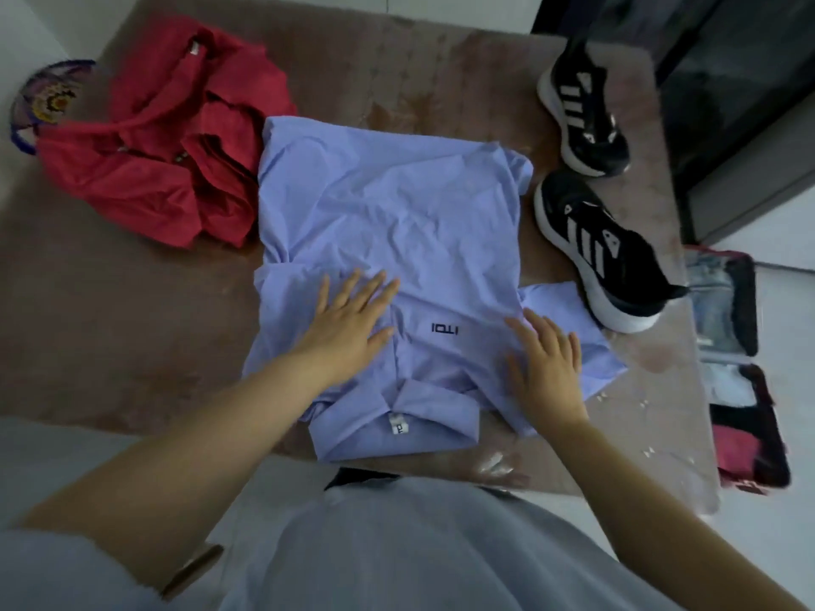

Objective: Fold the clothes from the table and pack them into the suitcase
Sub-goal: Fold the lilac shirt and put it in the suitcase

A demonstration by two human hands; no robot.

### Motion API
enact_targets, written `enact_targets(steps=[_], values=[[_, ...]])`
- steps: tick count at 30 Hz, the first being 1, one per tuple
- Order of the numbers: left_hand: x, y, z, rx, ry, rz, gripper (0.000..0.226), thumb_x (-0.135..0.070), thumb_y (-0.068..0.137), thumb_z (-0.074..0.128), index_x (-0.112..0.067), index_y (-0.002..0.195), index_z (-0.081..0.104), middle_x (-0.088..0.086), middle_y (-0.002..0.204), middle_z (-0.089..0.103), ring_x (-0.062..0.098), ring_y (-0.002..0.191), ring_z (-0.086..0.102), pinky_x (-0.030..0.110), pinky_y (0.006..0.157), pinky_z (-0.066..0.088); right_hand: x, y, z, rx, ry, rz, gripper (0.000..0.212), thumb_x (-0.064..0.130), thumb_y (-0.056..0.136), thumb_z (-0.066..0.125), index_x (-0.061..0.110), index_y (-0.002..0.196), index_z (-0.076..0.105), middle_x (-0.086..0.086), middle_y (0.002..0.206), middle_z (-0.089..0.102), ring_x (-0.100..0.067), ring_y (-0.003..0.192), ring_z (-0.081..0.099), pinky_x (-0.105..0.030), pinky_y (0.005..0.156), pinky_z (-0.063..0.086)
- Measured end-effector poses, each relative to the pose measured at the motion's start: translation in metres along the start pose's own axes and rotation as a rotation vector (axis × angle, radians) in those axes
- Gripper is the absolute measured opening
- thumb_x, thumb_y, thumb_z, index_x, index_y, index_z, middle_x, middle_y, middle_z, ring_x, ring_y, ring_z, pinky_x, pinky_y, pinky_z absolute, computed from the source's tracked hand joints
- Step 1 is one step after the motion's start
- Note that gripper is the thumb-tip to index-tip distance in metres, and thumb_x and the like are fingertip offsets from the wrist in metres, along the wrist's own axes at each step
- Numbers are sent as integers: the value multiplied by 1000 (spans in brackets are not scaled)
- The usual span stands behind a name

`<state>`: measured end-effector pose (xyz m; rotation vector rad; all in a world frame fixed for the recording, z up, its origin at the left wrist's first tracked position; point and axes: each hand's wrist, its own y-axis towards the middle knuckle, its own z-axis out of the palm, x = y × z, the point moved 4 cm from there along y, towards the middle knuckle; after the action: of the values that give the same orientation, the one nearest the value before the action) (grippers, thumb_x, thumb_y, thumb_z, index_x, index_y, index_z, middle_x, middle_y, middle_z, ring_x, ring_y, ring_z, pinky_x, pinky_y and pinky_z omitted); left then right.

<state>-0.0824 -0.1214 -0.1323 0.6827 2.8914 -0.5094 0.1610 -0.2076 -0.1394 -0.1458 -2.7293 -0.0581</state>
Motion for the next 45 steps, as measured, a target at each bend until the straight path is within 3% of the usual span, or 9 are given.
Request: enact_targets(steps=[8, 15, 22, 25, 29, 33, 38, 41, 45], values=[[-127, 32, 11, 119, 185, 470, 60, -41, 101, 29, -30, 149, -4, -9, 158, -2, 15, 146, -7, 47, 112, -14, -64, -50, -14, 179, -99, 323, 66, 54, 88, 13, 29, 147, 27, 2, 157, 19, -23, 146, 11, -39, 115, -5], [-170, 62, 14, 157, 261, 595, 57, -37, 102, 28, -26, 150, 0, -9, 159, 0, 13, 145, -5, 43, 113, -11, -74, -49, -31, 66, -46, 458, 51, 38, 90, 30, 18, 122, 64, -26, 144, 37, -49, 128, 35, -57, 106, 26], [-190, 88, 20, 214, 149, 537, 58, -39, 101, 31, -27, 150, 4, -9, 158, 8, 14, 146, -1, 45, 114, -9, -77, -30, -37, -53, 183, 629, 45, 7, 90, 52, 9, 134, 40, -15, 132, 46, -38, 117, 44, -46, 95, 36], [-186, 84, 21, 181, 53, 520, 57, -37, 100, 35, -25, 150, 10, -8, 155, 20, 13, 144, 10, 42, 114, -7, -69, -25, -41, -109, 349, 600, 44, 3, 90, 50, 12, 133, 41, -12, 128, 47, -35, 105, 52, -39, 73, 42], [-165, 84, -4, -58, -443, 348, 39, -36, 95, 48, -13, 125, 56, 4, 124, 62, 23, 116, 55, 38, 105, 33, -37, -17, -48, -244, 345, 382, 37, 0, 91, 49, 10, 126, 50, -10, 119, 53, -27, 99, 58, -28, 58, 37], [-134, 86, -32, 176, -959, -12, 35, -41, 97, 44, -14, 88, 65, 7, 91, 71, 18, 81, 65, 37, 92, 49, 32, -3, -48, -258, 241, -70, 31, 10, 82, 44, 14, 112, 50, -14, 90, 60, -27, 75, 58, -29, 43, 42], [-87, 73, -50, 213, -699, -131, 33, -51, 83, 61, -19, 76, 57, -5, 73, 56, 12, 70, 51, 22, 64, 41, 108, -4, -17, -62, 140, -441, 29, 8, 76, 42, 7, 97, 63, -12, 83, 62, -30, 62, 59, -30, 38, 42], [-60, 63, -36, 160, -640, -118, 25, -28, 78, 75, -14, 93, 60, 8, 103, 64, 24, 98, 59, 28, 77, 43, 128, -12, 4, 72, 212, -553, 32, 7, 74, 37, 3, 92, 63, -15, 85, 61, -30, 58, 58, -27, 40, 36], [-19, 60, -20, -83, -589, -234, 39, -20, 84, 69, -3, 117, 55, 18, 121, 59, 32, 113, 55, 34, 91, 42, 120, -17, 18, 75, 221, -509, 27, 21, 85, 47, 11, 101, 66, -12, 106, 65, -27, 87, 65, -37, 83, 45]])
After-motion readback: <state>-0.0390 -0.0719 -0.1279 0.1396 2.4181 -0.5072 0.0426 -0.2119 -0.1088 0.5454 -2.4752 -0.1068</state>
